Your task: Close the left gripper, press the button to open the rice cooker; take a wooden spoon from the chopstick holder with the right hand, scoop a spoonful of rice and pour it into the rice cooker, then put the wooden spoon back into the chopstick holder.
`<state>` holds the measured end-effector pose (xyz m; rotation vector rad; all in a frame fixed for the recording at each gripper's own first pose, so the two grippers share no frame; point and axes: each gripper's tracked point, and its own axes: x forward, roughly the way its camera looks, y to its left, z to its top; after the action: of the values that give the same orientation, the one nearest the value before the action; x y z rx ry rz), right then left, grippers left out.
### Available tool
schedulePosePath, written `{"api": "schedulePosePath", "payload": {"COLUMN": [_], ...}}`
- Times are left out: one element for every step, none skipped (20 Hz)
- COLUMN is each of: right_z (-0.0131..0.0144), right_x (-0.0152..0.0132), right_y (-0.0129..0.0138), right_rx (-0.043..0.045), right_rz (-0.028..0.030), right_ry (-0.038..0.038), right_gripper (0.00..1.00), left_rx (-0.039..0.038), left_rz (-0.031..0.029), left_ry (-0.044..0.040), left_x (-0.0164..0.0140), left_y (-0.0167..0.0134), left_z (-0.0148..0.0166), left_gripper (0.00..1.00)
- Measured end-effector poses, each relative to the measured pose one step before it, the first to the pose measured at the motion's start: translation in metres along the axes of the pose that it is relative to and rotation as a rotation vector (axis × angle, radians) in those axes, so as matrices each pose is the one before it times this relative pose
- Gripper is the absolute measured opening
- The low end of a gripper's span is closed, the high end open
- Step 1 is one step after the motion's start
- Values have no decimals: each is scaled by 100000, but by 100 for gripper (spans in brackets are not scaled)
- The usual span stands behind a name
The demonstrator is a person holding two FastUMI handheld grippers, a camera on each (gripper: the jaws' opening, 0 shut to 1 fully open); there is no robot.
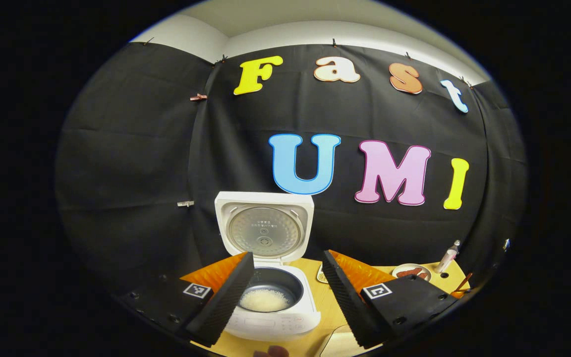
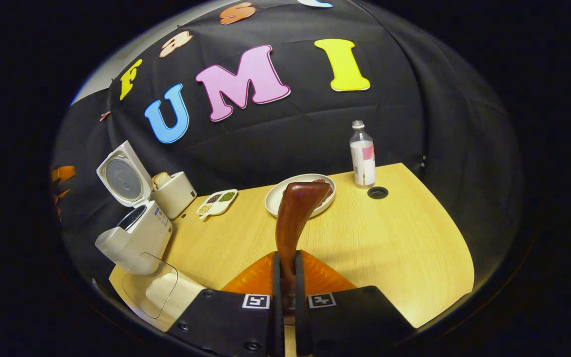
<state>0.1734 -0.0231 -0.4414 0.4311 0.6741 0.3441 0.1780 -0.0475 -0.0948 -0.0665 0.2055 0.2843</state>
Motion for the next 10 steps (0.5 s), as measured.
{"api": "schedulePosePath", "payload": {"right_z": [979, 815, 751, 690, 770, 1029, 996, 872, 886, 732], "right_x": [-504, -208, -237, -442, -387, -603, -607, -676, -584, -642], "right_y": [-34, 154, 54, 150, 239, 377, 502, 745, 791, 818], "right_rx": [101, 937, 608, -112, -768, -857, -565, -298, -215, -504], "right_rz": [-1096, -618, -844, -1285, -1168, -658, -290, -10, -34, -182], "right_ry": [-2255, -2113, -1667, -1265, -1499, -1929, -1699, -1611, -1406, -1437], "right_gripper": [13, 11, 10, 11, 10, 11, 10, 11, 10, 10], "left_rx": [736, 649, 100, -393, -584, -228, 242, 1003, 1202, 953], "left_rz": [-269, -221, -304, -736, -953, -1232, -1339, -1730, -1682, -1505], "left_ry": [-20, -139, 18, 286, 361, 229, 290, 30, 9, 18], "left_x": [-196, -136, -173, -263, -263, -381, -235, -374, -320, -335], "left_y": [324, 431, 361, 264, 309, 356, 361, 403, 451, 453], "left_z": [65, 50, 52, 2, 15, -100, -26, -63, 84, -32], "left_gripper": [95, 95, 95, 95, 95, 95, 95, 95, 95, 95]}}
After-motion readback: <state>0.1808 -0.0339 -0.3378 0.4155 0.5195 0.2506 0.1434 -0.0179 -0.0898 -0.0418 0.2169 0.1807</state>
